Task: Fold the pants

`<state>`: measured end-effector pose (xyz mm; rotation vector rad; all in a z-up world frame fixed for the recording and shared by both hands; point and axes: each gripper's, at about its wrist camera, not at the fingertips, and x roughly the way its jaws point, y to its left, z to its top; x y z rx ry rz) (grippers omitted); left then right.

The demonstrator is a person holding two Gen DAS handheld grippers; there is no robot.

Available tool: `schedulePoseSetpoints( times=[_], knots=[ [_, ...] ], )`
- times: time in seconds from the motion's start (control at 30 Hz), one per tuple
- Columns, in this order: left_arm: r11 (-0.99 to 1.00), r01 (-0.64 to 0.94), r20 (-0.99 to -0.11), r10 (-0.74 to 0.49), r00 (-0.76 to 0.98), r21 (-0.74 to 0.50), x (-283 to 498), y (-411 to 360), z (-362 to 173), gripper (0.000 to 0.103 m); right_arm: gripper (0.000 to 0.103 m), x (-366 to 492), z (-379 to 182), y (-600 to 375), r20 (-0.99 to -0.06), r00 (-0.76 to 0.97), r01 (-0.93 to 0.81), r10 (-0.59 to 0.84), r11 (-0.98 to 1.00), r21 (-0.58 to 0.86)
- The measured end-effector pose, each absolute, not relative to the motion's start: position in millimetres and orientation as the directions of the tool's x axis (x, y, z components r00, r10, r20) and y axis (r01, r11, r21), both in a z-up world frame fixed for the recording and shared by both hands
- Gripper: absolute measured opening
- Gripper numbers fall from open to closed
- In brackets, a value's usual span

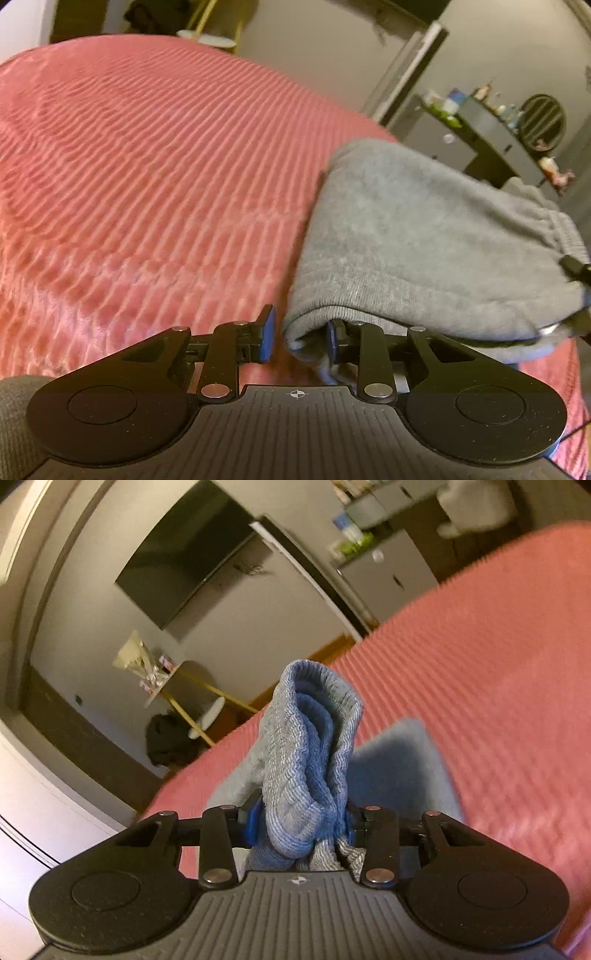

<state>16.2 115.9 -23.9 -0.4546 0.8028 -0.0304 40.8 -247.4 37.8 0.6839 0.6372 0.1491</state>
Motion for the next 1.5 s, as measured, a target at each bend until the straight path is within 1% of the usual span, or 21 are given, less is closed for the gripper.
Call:
schedulePoseSetpoints(
  times=[0.03,0.17,0.27,0.3,0.33,0.4,0.43,0.47,0.57,0.67,0.77,0.87,0.97,1.07,1.1,1.13,1.23,1.33,1.37,1.43,1.5],
  knots=[
    [0.907,-0.133,-0.679,-0.195,0.708,-0.399,14,115,-21,0.035,0.04,40,40,-246,-0.509,0.8,0.072,0.318,0.792,0.606],
    [0.93,-0.103,-0.68,-0.18,0.711,-0.353,9,108,-15,0.035,0.04,40,45,-245,-0.511,0.805,0.065,0.302,0.81,0.582],
    [0.948,-0.078,-0.663,-0.155,0.732,-0.308,2,102,-6,0.036,0.041,43,36,-251,-0.543,0.782,0.092,0.305,0.806,0.584],
    [0.955,-0.069,-0.656,-0.144,0.741,-0.288,-1,99,-3,0.037,0.045,45,34,-251,-0.569,0.767,0.108,0.298,0.814,0.571],
    [0.96,-0.054,-0.649,-0.143,0.747,-0.273,-4,96,0,0.039,0.054,45,31,-252,-0.603,0.757,0.145,0.253,0.835,0.531],
    [0.963,-0.024,-0.644,-0.161,0.748,-0.268,-8,95,2,0.043,0.058,33,33,-254,-0.606,0.782,0.189,0.146,0.871,0.454],
    [0.963,-0.008,-0.637,-0.173,0.751,-0.27,-11,93,3,0.044,0.063,28,35,-257,-0.599,0.791,0.196,0.123,0.877,0.439],
    [0.963,0.012,-0.629,-0.186,0.755,-0.27,-12,91,4,0.046,0.064,23,35,-261,-0.591,0.796,0.199,0.129,0.867,0.457],
    [0.964,0.074,-0.62,-0.223,0.752,-0.257,-10,82,6,0.047,0.064,14,27,-268,-0.564,0.79,0.171,0.242,0.795,0.582],
    [0.962,0.1,-0.645,-0.246,0.724,-0.256,-6,73,1,0.046,0.064,7,11,-268,-0.557,0.771,0.191,0.307,0.724,0.663],
    [0.95,0.124,-0.667,-0.29,0.687,-0.285,-3,71,-3,0.045,0.064,-1,-13,-269,-0.566,0.75,0.247,0.343,0.648,0.72],
    [0.944,0.149,-0.659,-0.313,0.684,-0.294,-4,70,-3,0.045,0.063,-9,-21,-270,-0.569,0.753,0.267,0.331,0.637,0.723],
    [0.931,0.151,-0.657,-0.344,0.671,-0.332,-4,70,-5,0.046,0.064,-9,-22,-276,-0.564,0.746,0.29,0.354,0.59,0.754],
    [0.936,0.113,-0.668,-0.319,0.672,-0.333,0,70,-8,0.046,0.067,-12,-31,-278,-0.572,0.737,0.319,0.36,0.562,0.763],
    [0.934,0.107,-0.668,-0.322,0.671,-0.342,1,72,-8,0.046,0.069,-12,-34,-276,-0.586,0.727,0.335,0.357,0.561,0.757],
    [0.929,0.106,-0.666,-0.33,0.669,-0.353,0,72,-8,0.047,0.069,-12,-37,-276,-0.602,0.713,0.355,0.359,0.555,0.752],
    [0.929,0.11,-0.678,-0.334,0.655,-0.352,0,72,-10,0.047,0.069,-12,-47,-277,-0.578,0.723,0.372,0.379,0.492,0.787],
    [0.912,0.151,-0.672,-0.385,0.633,-0.38,-1,70,-10,0.047,0.077,-3,-50,-276,-0.577,0.727,0.384,0.372,0.477,0.791],
    [0.902,0.175,-0.66,-0.41,0.629,-0.394,-4,68,-8,0.047,0.077,0,-52,-275,-0.582,0.725,0.391,0.368,0.476,0.788],
    [0.89,0.217,-0.647,-0.442,0.622,-0.4,-10,64,-7,0.052,0.076,3,-53,-272,-0.589,0.727,0.396,0.353,0.485,0.779],
    [0.909,0.216,-0.669,-0.411,0.619,-0.357,-10,58,-10,0.051,0.073,1,-46,-266,-0.598,0.726,0.38,0.34,0.526,0.761]
  ],
)
